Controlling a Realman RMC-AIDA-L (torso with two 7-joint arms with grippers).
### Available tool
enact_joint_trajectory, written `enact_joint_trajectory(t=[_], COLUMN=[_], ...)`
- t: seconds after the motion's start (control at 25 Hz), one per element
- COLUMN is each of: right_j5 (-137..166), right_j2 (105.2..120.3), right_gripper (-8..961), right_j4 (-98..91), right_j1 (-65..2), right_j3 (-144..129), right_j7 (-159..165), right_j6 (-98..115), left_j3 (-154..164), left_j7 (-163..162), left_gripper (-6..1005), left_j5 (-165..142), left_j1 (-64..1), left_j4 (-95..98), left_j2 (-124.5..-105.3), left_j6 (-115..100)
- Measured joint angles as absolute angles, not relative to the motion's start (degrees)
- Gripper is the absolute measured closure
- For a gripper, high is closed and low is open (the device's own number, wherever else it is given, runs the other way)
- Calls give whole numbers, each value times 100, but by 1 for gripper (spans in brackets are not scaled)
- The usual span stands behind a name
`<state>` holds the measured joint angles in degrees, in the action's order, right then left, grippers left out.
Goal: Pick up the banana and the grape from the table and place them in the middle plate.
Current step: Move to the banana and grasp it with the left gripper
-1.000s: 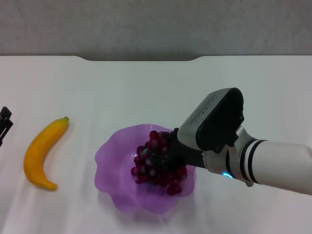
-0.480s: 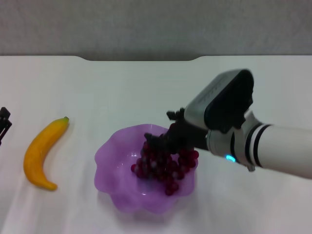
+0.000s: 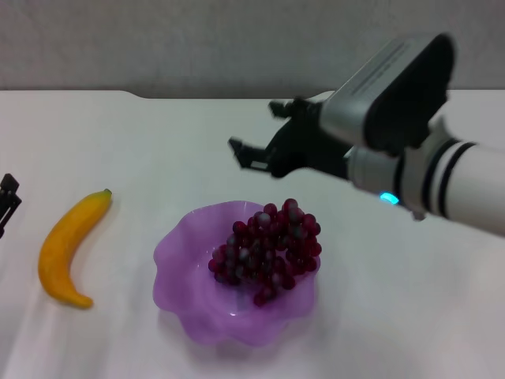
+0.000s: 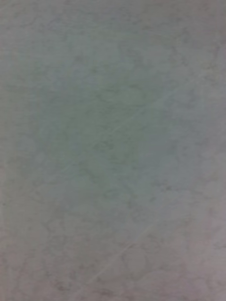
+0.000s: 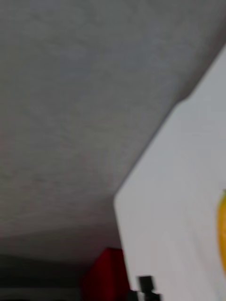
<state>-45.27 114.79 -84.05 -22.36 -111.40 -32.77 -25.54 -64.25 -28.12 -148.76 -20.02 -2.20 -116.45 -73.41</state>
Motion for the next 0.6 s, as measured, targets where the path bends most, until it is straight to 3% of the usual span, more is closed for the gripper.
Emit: enact_joint_trajectory(t=[0.44, 0.6], right_j5=[-4576, -4575], right_j2=[11486, 11477], right_gripper=[212, 368], right_j4=[-9765, -10061], right_j1=[-1069, -442], right_j3=[-10110, -10032], right_j7=[-3743, -3789], right_j6=[-2393, -1723], left_j3=[-6413, -6400], left_j7=[-2721, -2505], left_gripper=[103, 103], left_j5=[-14895, -14930], left_j1=[-2024, -2032], left_j4=[-197, -213], left_j2=[-11645, -11663], left_j6=[-7248, -7217])
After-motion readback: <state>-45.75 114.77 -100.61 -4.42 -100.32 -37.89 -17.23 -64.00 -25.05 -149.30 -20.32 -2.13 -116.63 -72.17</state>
